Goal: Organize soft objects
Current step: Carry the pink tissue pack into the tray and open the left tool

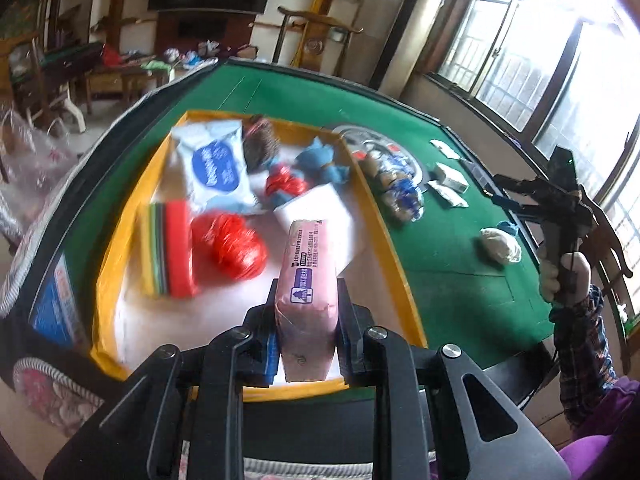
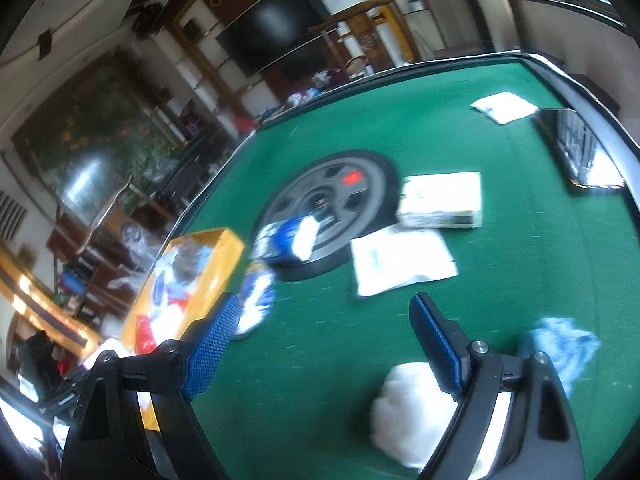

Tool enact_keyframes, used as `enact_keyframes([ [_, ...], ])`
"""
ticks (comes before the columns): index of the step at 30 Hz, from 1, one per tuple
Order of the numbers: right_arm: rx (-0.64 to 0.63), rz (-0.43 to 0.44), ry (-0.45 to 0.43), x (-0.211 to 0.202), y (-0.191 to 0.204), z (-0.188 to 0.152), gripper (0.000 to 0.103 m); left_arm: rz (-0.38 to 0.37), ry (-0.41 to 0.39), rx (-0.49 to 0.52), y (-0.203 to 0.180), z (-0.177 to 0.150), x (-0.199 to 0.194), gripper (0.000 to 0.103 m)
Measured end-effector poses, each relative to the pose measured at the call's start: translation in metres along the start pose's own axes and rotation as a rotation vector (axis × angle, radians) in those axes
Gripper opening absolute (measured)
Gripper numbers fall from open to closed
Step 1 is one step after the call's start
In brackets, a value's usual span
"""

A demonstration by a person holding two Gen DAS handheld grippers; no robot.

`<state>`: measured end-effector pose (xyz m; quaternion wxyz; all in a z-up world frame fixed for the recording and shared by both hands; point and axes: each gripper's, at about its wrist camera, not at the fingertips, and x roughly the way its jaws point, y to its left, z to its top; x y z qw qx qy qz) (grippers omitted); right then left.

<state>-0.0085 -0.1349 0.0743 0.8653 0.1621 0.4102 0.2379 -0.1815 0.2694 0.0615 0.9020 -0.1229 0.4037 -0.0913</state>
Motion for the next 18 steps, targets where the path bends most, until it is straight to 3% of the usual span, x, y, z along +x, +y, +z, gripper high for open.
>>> enact_keyframes([
  [4,-0.053,0.012,0.038,0.016,0.032,-0.003,0.083,-0.041,0.037,-0.002,-0.002,-0.003,0.016,0.020],
  [5,-0.065,0.014,0.047,0.020,0.039,-0.004,0.083,-0.035,0.042,-0.003,-0.003,-0.003,0.019,0.025],
  [6,-0.073,0.018,0.060,0.026,0.046,-0.005,0.083,-0.023,0.046,-0.015,-0.003,0.000,0.025,0.030],
  [8,-0.079,0.022,0.080,0.036,0.058,-0.008,0.083,0.002,0.035,-0.051,0.000,0.004,0.030,0.061],
  [9,-0.083,0.022,0.090,0.041,0.062,-0.009,0.083,0.016,0.021,-0.070,0.005,0.005,0.028,0.064],
  [18,-0.153,-0.037,0.186,0.083,0.100,-0.019,0.083,0.043,-0.063,-0.140,0.032,-0.004,0.000,0.064],
])
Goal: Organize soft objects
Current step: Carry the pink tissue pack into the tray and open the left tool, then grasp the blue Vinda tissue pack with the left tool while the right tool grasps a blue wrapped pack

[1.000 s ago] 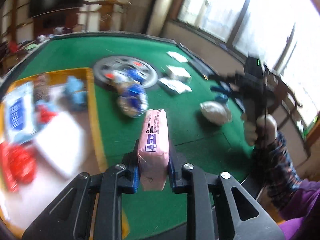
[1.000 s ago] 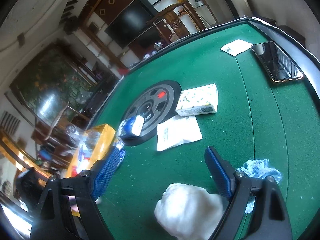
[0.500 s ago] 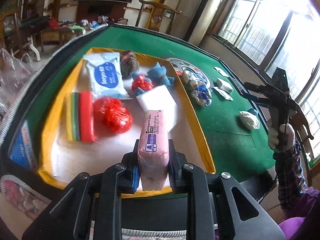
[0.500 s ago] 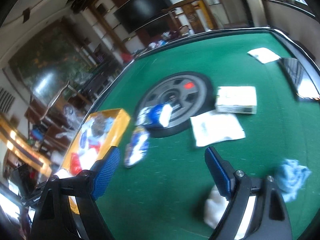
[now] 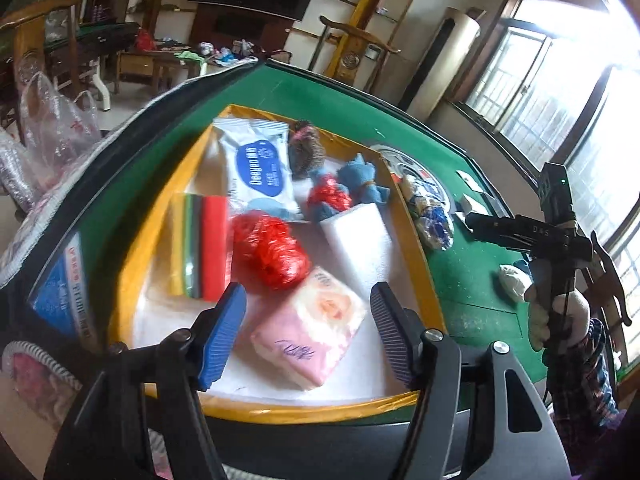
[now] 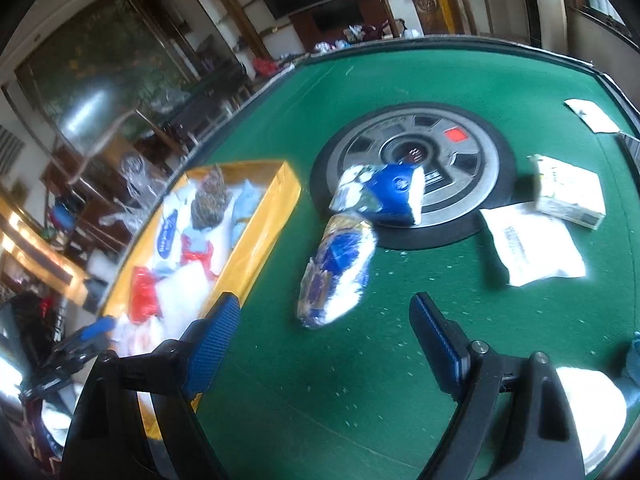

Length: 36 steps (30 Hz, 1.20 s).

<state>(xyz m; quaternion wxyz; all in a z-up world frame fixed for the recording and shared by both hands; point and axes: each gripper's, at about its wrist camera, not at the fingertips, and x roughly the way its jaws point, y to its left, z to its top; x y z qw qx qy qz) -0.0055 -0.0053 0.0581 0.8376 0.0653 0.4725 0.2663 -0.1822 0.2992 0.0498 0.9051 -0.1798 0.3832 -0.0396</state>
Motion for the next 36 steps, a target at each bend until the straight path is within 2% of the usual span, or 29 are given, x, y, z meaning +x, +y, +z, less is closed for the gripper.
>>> enact_keyframes([
  [5,0.027,-0.025,0.052,0.027,0.004,0.008,0.083,0.009,-0.005,0.004,0.010,-0.004,-0.006,0.064],
  [9,0.086,-0.022,0.058,0.033,0.003,0.016,0.083,-0.023,0.053,0.050,0.001,-0.010,0.002,0.064],
  [12,0.088,-0.012,0.072,0.033,0.006,0.013,0.083,0.029,0.147,0.115,-0.011,-0.008,0.020,0.064],
  [13,0.077,-0.027,0.077,0.032,0.008,0.011,0.083,0.052,0.212,0.158,-0.018,-0.006,0.032,0.064],
  [15,0.061,-0.050,0.087,0.031,0.012,0.009,0.083,0.089,0.294,0.231,-0.026,-0.003,0.050,0.062],
  [17,0.055,-0.065,0.093,0.027,0.014,0.008,0.083,0.118,0.355,0.294,-0.031,0.003,0.069,0.061],
  [19,0.054,-0.071,0.082,0.020,0.015,0.007,0.083,0.121,0.375,0.293,-0.030,0.015,0.081,0.061],
  [22,0.058,-0.081,0.059,0.012,0.015,0.008,0.083,0.149,0.354,0.272,-0.028,0.031,0.094,0.061],
  [27,0.076,-0.086,0.042,0.004,0.011,0.005,0.083,0.110,0.334,0.169,-0.019,0.040,0.103,0.062],
  [33,0.083,-0.106,0.025,-0.005,0.001,0.007,0.083,0.034,0.263,0.136,-0.007,0.025,0.055,0.062],
  [36,0.094,-0.112,0.018,-0.002,-0.005,0.011,0.083,-0.009,0.218,0.089,0.002,0.023,0.031,0.062],
])
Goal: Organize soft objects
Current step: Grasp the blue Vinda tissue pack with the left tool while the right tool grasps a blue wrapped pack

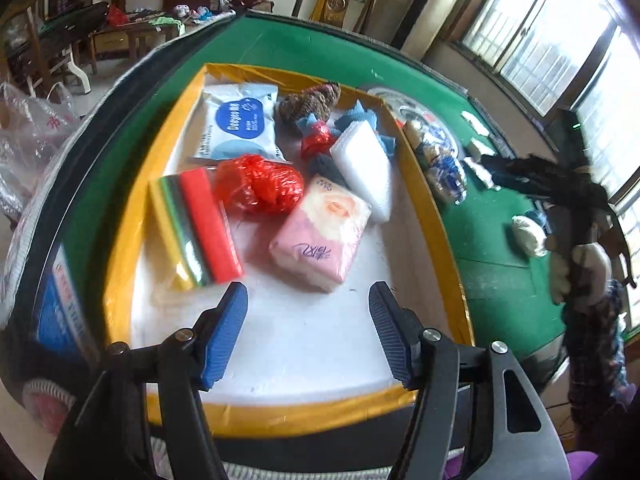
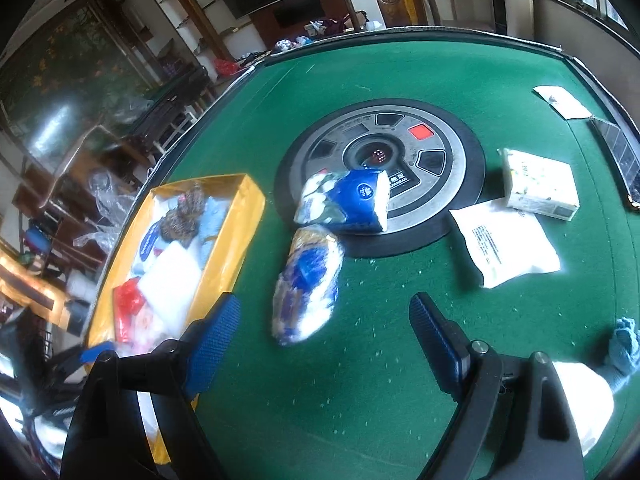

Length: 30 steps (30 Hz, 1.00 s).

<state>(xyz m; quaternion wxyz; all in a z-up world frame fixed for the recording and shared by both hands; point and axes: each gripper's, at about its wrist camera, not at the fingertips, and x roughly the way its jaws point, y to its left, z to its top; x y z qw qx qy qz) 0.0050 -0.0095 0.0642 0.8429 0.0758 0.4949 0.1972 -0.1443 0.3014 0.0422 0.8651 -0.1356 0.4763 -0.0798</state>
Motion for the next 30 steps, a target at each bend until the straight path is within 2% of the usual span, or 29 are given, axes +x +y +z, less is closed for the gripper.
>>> enact_keyframes([
  [6,-0.005,0.003,0.073,0.040,0.010,0.005,0.083,-0.070,-0.075,-0.048,0.000,-0.003,-0.021,0.062],
  [9,-0.018,-0.040,0.076,0.058,0.021,0.005,0.083,-0.110,-0.096,-0.045,-0.014,0.004,-0.022,0.063],
  [10,-0.029,-0.060,0.069,0.062,0.024,0.006,0.080,-0.123,-0.100,-0.032,-0.020,0.007,-0.023,0.063],
  [11,-0.040,-0.075,0.064,0.064,0.026,0.005,0.075,-0.131,-0.104,-0.009,-0.028,0.009,-0.024,0.064],
  [13,-0.067,-0.083,0.057,0.065,0.028,0.002,0.036,-0.138,-0.105,0.045,-0.049,0.017,-0.020,0.065],
  [16,-0.084,-0.085,0.045,0.051,0.024,-0.005,0.035,-0.146,-0.081,0.106,-0.079,0.030,-0.004,0.065],
  [19,-0.118,-0.129,0.020,0.027,0.014,-0.022,0.035,-0.149,-0.056,0.155,-0.113,0.045,0.018,0.065],
  [22,-0.109,-0.139,0.018,0.005,-0.004,-0.039,0.035,-0.178,-0.021,0.154,-0.139,0.066,0.044,0.065],
  [25,-0.066,-0.090,0.014,-0.010,-0.030,-0.054,0.036,-0.198,-0.003,0.155,-0.162,0.092,0.073,0.065],
  [30,0.016,0.051,-0.014,-0.013,-0.062,-0.062,0.036,-0.108,-0.025,0.239,-0.195,0.135,0.113,0.065],
])
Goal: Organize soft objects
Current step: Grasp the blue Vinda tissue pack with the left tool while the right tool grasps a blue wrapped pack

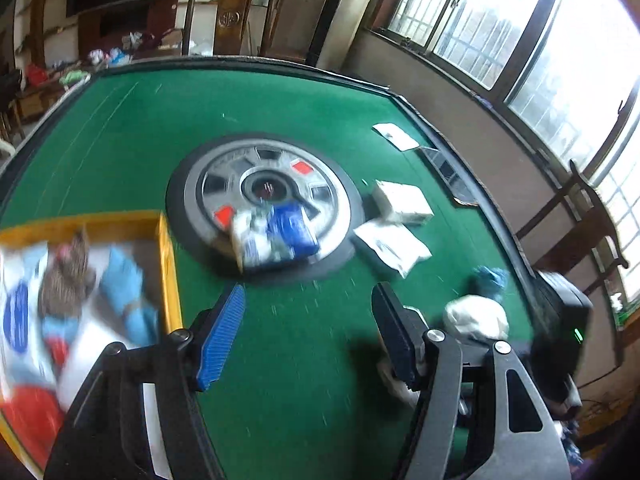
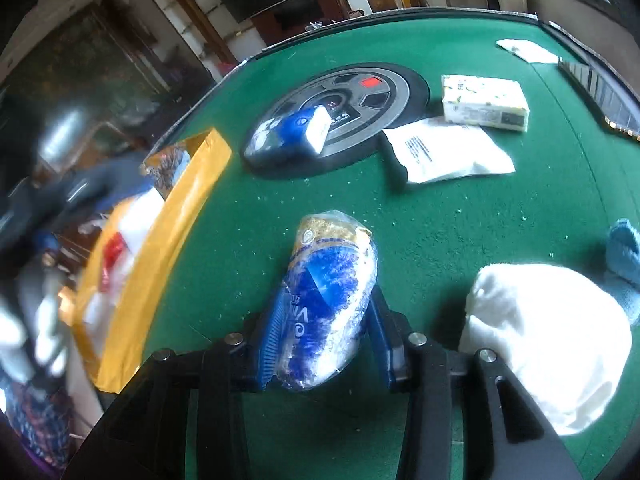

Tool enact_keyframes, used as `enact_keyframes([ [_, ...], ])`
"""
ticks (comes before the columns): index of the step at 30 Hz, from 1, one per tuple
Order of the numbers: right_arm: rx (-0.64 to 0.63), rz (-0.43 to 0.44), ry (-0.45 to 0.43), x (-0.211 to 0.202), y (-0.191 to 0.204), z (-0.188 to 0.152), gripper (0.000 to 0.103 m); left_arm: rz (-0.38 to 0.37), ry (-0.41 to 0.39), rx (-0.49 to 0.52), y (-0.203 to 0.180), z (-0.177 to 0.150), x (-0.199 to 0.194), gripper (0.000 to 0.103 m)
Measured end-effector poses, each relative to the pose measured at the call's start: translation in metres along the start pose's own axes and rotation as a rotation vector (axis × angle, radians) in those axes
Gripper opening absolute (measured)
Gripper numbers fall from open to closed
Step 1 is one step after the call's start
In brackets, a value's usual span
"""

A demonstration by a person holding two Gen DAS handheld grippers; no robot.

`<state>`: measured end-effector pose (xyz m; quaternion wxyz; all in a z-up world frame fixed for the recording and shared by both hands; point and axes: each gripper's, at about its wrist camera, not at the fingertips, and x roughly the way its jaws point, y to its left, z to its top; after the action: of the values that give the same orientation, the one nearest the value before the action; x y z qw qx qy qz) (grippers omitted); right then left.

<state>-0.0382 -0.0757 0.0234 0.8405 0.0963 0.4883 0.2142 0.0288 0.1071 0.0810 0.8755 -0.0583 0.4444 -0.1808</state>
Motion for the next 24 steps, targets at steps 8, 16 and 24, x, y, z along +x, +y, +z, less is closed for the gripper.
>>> enact_keyframes([
  [8,-0.002,0.036,-0.012,-0.001,-0.006,0.002,0.036,0.039,0.048,-0.008,0.015,0.051,0.070,0.065],
  [16,-0.012,0.031,-0.015,-0.003,-0.006,-0.002,0.036,-0.004,0.156,-0.073,0.034,0.055,0.112,0.065],
  [24,-0.017,0.028,-0.016,0.000,-0.001,-0.001,0.036,-0.181,0.304,-0.024,0.011,0.013,0.090,0.066],
])
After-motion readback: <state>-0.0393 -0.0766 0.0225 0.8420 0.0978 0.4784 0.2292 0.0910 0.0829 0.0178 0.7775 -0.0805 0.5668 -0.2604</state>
